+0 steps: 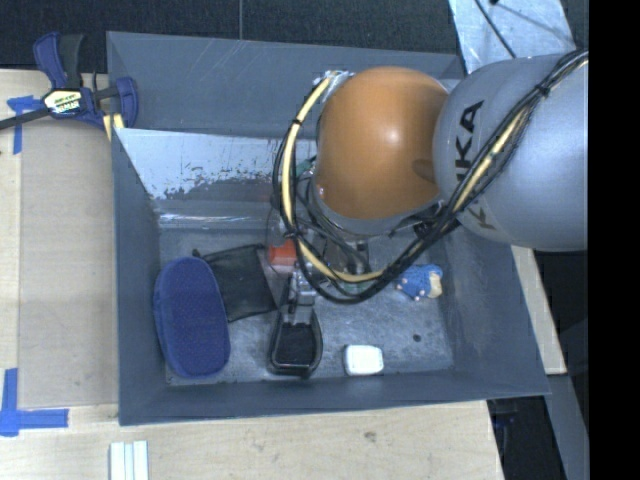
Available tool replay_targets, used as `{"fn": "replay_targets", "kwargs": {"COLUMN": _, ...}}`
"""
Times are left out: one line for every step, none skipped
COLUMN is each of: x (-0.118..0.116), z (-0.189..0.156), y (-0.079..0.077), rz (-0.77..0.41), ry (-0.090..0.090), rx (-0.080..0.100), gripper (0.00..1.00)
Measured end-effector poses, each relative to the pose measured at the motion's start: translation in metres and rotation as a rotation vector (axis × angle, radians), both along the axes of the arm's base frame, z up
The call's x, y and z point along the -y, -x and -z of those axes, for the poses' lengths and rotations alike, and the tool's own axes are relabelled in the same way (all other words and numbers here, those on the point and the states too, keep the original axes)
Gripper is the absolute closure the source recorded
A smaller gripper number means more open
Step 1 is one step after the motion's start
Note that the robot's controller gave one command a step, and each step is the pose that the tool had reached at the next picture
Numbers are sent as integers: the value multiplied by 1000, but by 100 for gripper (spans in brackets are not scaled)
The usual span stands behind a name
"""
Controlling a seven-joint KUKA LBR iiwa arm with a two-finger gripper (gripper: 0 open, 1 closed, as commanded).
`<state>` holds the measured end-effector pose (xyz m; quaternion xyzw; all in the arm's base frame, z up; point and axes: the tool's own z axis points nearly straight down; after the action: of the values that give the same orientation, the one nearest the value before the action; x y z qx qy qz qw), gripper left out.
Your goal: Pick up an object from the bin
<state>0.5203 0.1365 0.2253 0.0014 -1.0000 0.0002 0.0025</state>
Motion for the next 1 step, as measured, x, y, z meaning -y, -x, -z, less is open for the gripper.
{"fn": "replay_targets", "kwargs": {"x": 42, "z": 91, "y": -26, "rz": -9, "ry": 2, "rx": 1, "gripper": 0}}
